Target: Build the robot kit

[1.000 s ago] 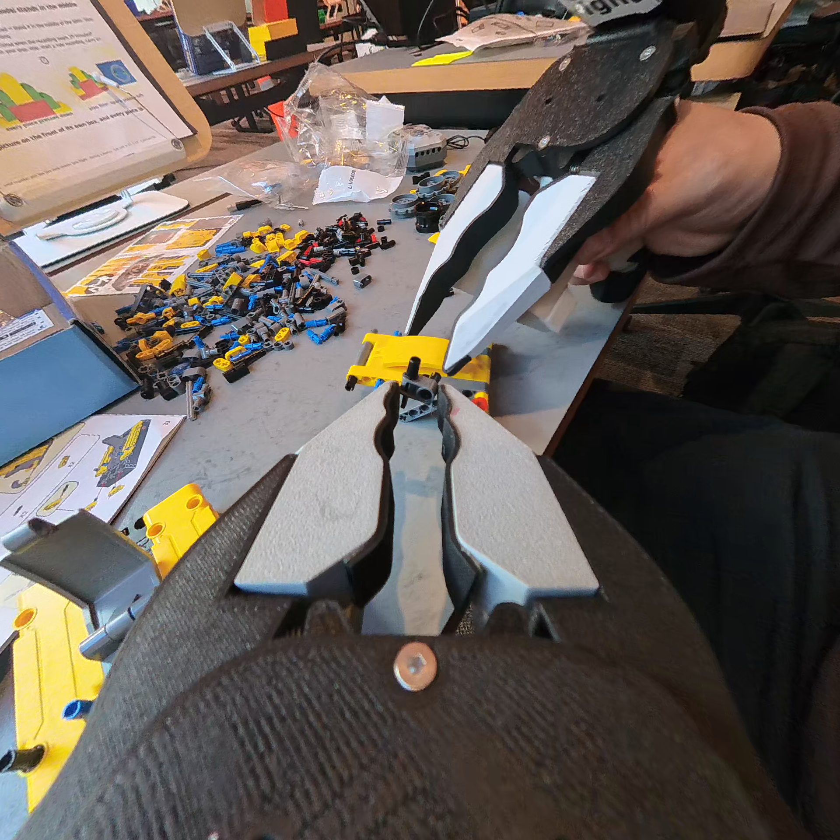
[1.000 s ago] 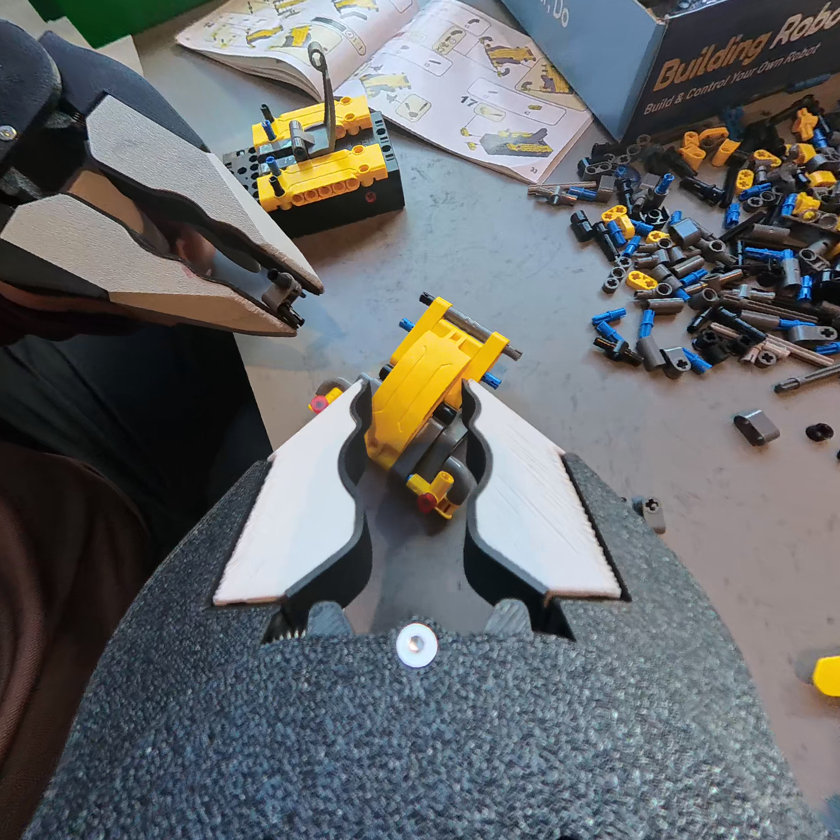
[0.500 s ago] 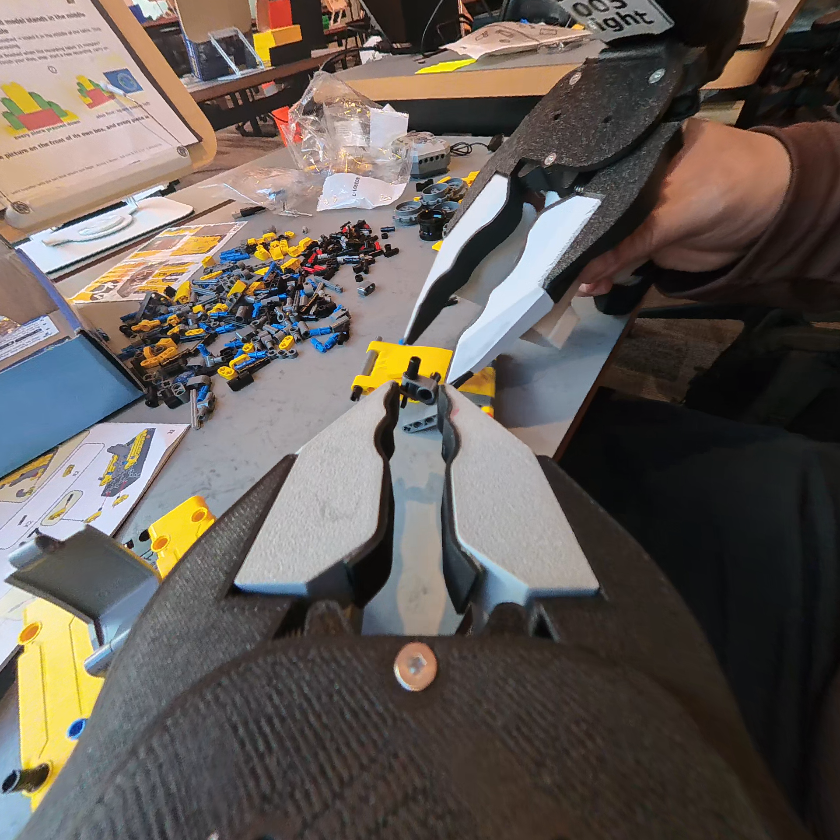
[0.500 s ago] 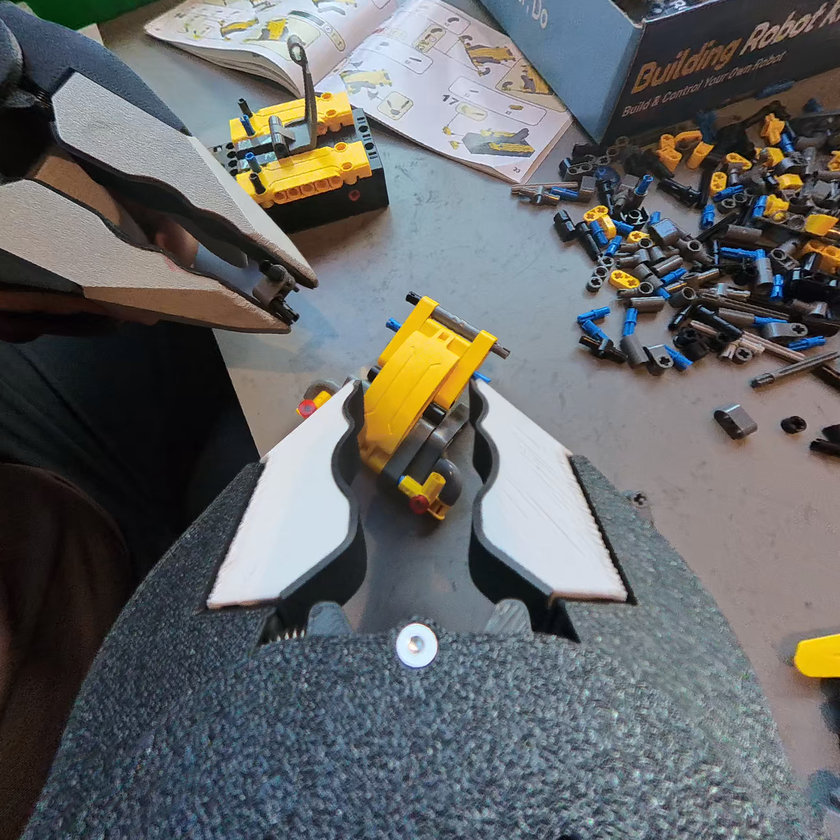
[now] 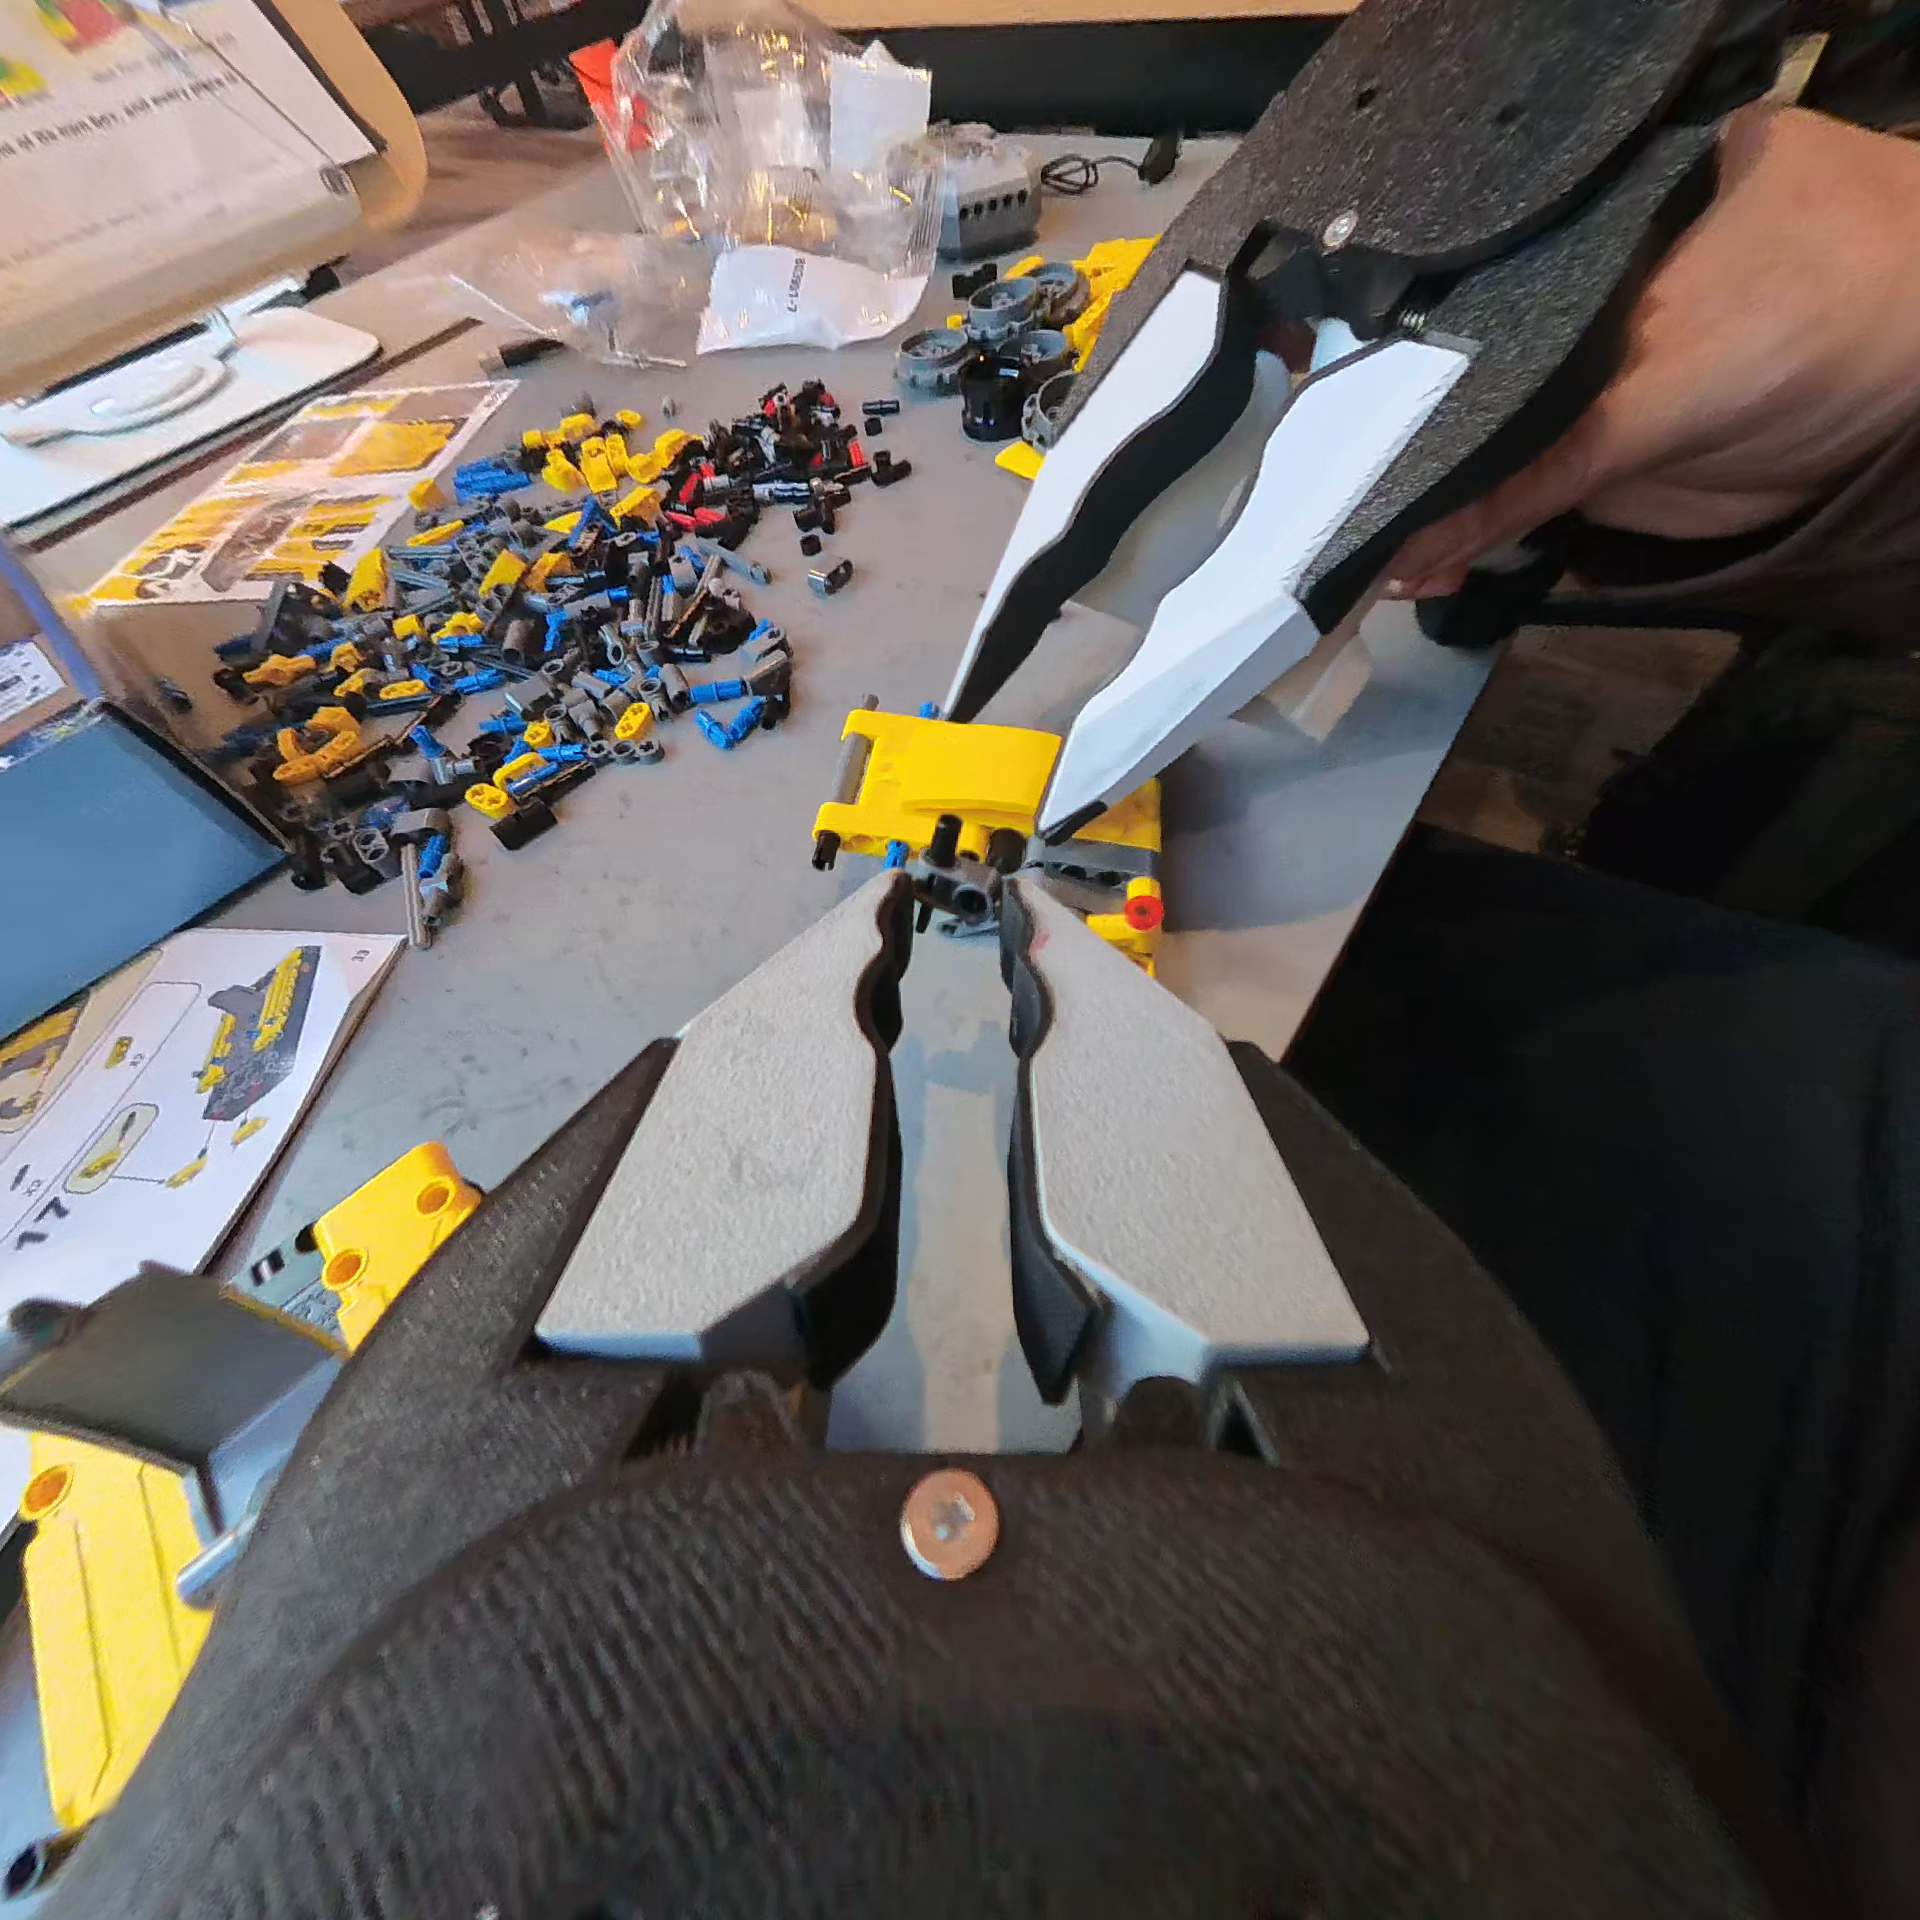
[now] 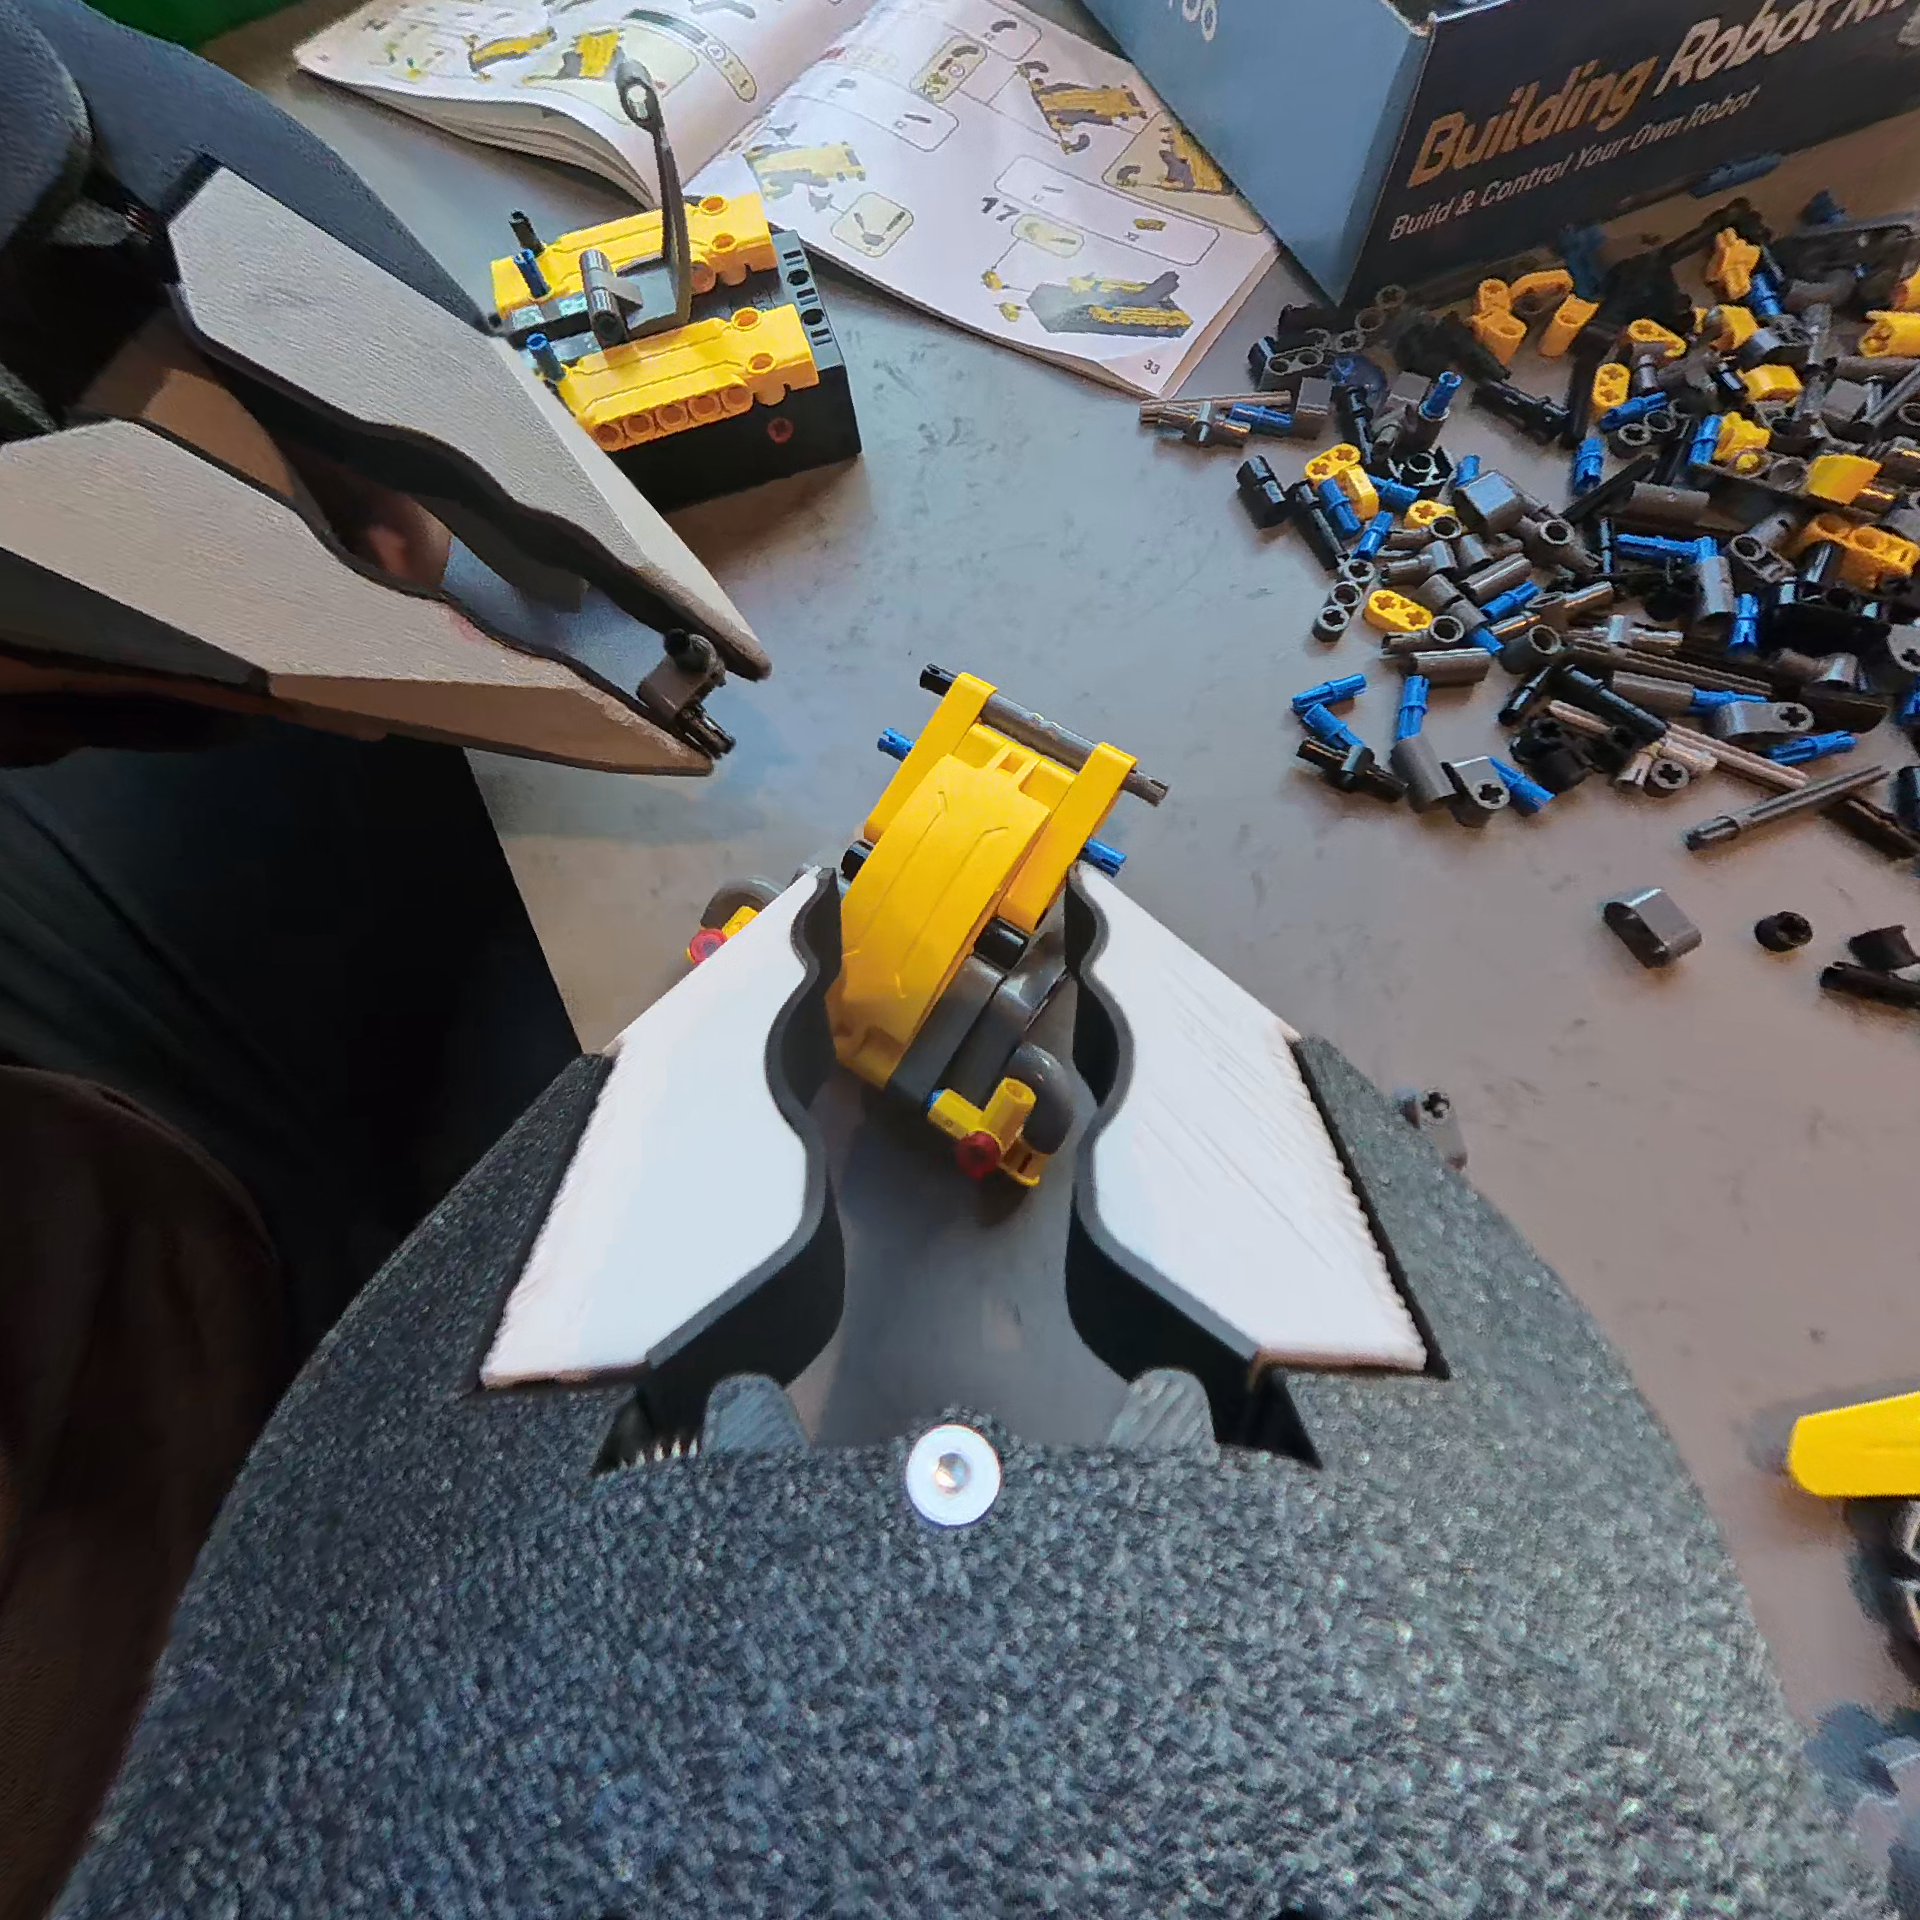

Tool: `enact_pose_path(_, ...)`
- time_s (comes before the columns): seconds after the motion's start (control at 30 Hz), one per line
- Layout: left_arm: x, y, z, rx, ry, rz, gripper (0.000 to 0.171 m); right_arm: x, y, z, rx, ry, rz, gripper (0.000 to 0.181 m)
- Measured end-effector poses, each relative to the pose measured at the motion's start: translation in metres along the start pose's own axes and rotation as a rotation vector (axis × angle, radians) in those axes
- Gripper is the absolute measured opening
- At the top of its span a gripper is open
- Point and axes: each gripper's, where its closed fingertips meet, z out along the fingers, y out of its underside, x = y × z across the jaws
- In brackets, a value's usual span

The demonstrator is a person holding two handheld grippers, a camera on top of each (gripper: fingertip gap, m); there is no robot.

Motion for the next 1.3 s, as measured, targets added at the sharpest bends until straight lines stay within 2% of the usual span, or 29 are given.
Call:
enact_pose_path(0.27,0.006,0.008,0.015,-0.088,0.0,0.022,0.014,0.0,0.003,-0.003,-0.014,-0.017,0.055,0.038)
enact_pose_path(0.53,0.005,0.007,0.014,-0.064,-0.032,0.036,0.014,-0.001,-0.002,-0.009,0.004,0.009,0.048,0.042)
enact_pose_path(0.7,0.004,0.006,0.013,-0.05,-0.04,0.044,0.014,-0.002,0.008,-0.003,-0.053,0.02,0.083,0.041)
enact_pose_path(1.3,0.005,0.008,0.012,-0.05,-0.025,0.024,0.014,-0.004,0.002,-0.003,0.039,-0.135,0.285,0.036)
